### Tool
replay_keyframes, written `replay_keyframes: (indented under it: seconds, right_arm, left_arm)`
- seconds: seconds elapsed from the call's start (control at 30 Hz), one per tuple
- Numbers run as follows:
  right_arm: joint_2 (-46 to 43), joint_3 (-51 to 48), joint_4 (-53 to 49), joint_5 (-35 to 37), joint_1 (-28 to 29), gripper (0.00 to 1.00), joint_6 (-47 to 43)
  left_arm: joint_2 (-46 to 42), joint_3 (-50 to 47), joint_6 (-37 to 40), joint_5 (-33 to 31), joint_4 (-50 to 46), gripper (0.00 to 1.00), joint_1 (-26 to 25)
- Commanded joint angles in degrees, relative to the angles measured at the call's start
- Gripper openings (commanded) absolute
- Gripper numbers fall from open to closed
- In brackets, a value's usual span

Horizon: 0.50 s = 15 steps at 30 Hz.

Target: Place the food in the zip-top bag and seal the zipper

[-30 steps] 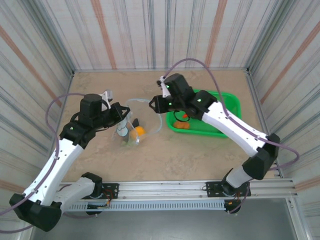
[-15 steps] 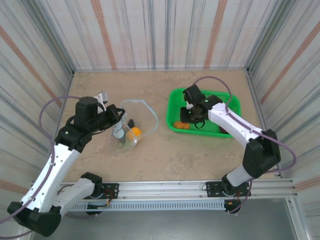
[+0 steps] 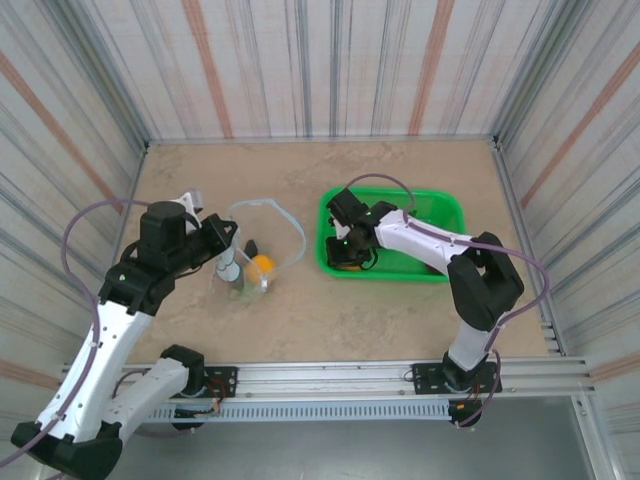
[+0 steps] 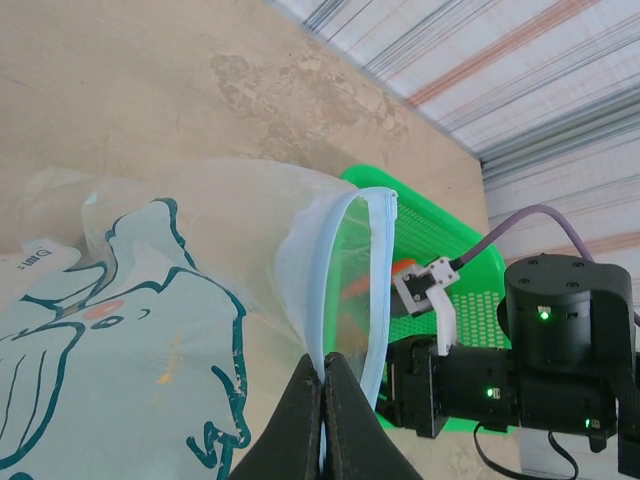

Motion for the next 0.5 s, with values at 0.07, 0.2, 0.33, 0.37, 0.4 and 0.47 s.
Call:
replay_keyframes:
  seconds: [0.07,0.2,0.33,0.37,0.4,0.47]
  right_arm:
    - [2.06,-0.47,6.64,-9.52,7.52,0.38,8.54]
    - [1.03,1.54,5.20,-7.23,8.39,0.40,9.85]
    - [-5.87,1.38,1.38,-3.12,5.09,0.46,10.03]
    - [-7.38,1.45,0.51,-2.02,4.40,0.48,10.73]
    - [-8.92,1.38,-0.33,-0.48,3.58,0.49,11.86]
    - [-10.80,1.40,-2.76,1.91,2.08,0.52,14.84]
  left_arm:
    - [-1.35,1.10,1.99,-2.77,-1.73,0.00,0.59]
    - [-1.48,1.97,2.73,-4.02,-2.63,0.00,0.59]
    - [-2.09,2.91,4.06,-5.89,-4.43,0.00,0.59]
    - [-2.18,2.87,4.21,-6.07,-4.58,0.00,0.59]
    - [-2.29,2.73,4.30,-6.28,-4.54,0.00,0.58]
    - [-2.38,2.17,4.21,-6.17,-4.21,0.00,0.59]
